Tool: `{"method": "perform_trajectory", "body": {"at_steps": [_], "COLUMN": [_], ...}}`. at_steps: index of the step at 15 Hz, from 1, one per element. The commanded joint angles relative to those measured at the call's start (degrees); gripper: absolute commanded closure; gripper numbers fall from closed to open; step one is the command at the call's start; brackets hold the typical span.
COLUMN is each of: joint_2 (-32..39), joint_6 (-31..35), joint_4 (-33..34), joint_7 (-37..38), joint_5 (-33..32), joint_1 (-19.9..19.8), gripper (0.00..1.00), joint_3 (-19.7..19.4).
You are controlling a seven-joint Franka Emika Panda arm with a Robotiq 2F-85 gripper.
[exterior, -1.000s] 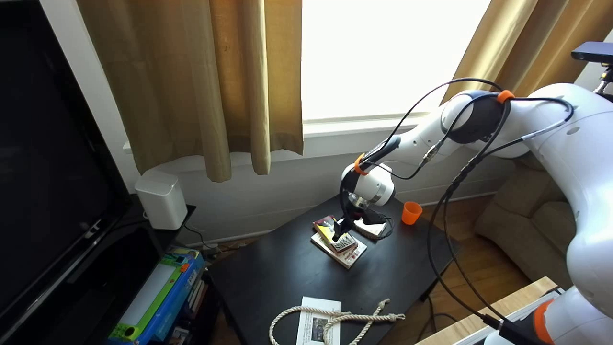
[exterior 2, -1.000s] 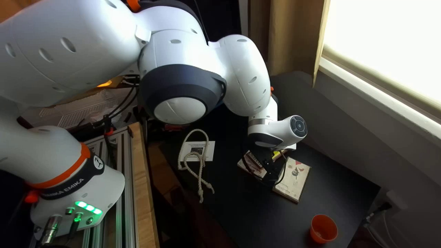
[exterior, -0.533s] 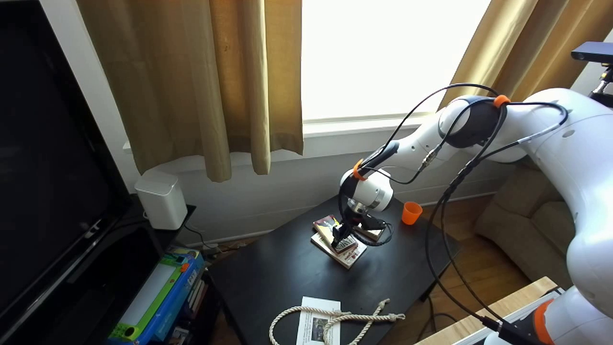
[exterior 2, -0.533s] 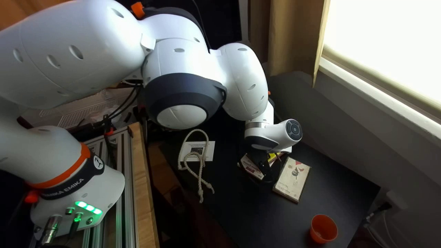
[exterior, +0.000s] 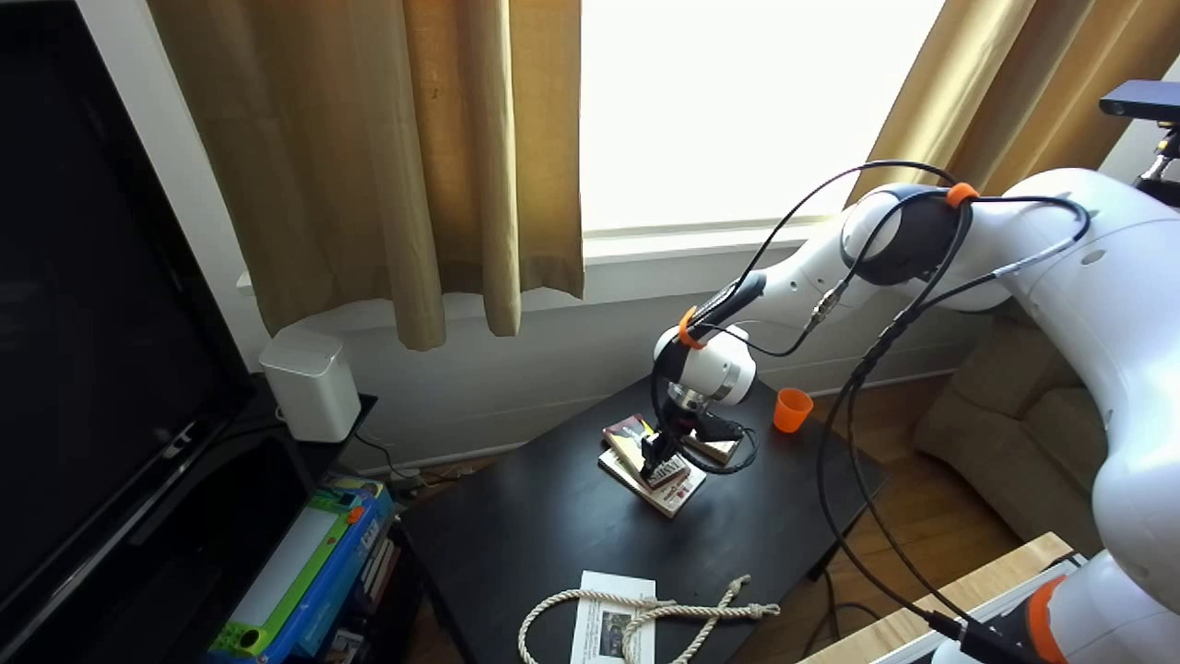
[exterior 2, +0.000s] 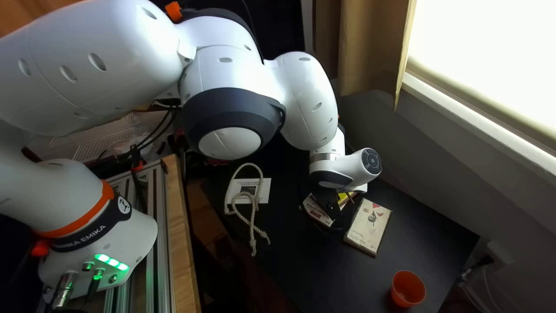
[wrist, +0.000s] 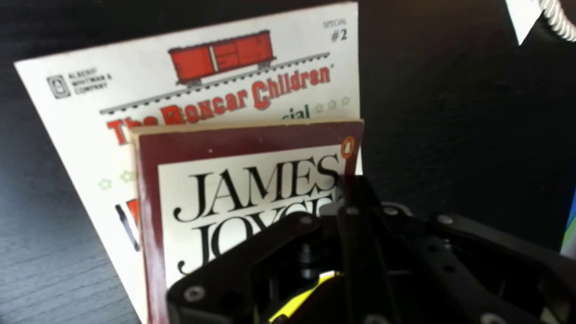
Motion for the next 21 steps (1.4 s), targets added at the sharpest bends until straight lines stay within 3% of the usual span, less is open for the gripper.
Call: {"method": "perform_trajectory", "body": {"at_steps": [1, 11, 12, 13, 18, 19, 20, 21], "joint_2": [-0.17, -1.43, -1.45, -1.80, -5.81, -6.91, -7.88, -8.65], "joint_6": [-3.64, -10.17, -9.96, -10.32, -10.25, -9.59, -8.76, -7.42], "joint_4": [-0.52, -0.68, -0.59, -0.57, -2.86, -3.59, -4.09, -4.26], "joint_7": [1.68, 1.12, 0.59, -0.21, -1.98, -1.86, -1.71, -1.32], "joint_5": [-2.56, -4.97, -4.01, -2.78, 0.43, 1.15, 1.70, 2.23], "joint_1": [0.91, 2.42, 1.47, -0.12, -4.92, -5.66, -6.15, -6.33], "gripper": [1.00, 1.00, 0.88, 0.98, 1.00, 0.74, 0.73, 0.66], "joint_3": [-2.04, -4.89, -3.84, -2.35, 0.98, 1.22, 1.07, 0.56]}}
